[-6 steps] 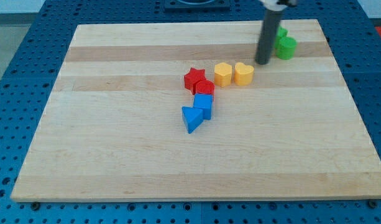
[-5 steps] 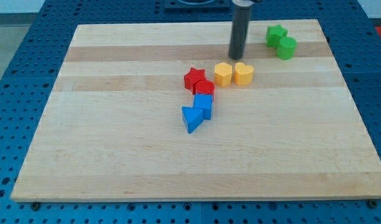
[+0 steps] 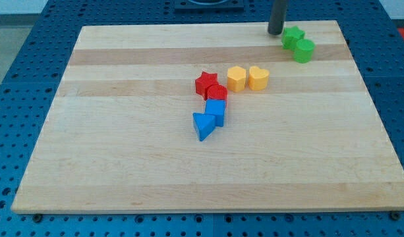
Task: Adjust the green star above the green circle
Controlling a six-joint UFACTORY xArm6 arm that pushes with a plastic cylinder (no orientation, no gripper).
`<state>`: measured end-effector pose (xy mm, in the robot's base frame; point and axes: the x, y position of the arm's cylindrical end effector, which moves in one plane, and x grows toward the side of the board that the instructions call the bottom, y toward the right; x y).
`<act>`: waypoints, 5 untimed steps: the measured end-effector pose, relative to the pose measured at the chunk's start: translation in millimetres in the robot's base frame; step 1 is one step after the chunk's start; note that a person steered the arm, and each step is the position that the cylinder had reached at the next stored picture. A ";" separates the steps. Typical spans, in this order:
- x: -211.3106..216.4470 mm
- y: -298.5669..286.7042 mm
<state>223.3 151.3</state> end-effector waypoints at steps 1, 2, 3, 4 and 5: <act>0.0 15.4; 0.0 26.5; 0.0 38.0; 0.0 51.2; -24.1 22.8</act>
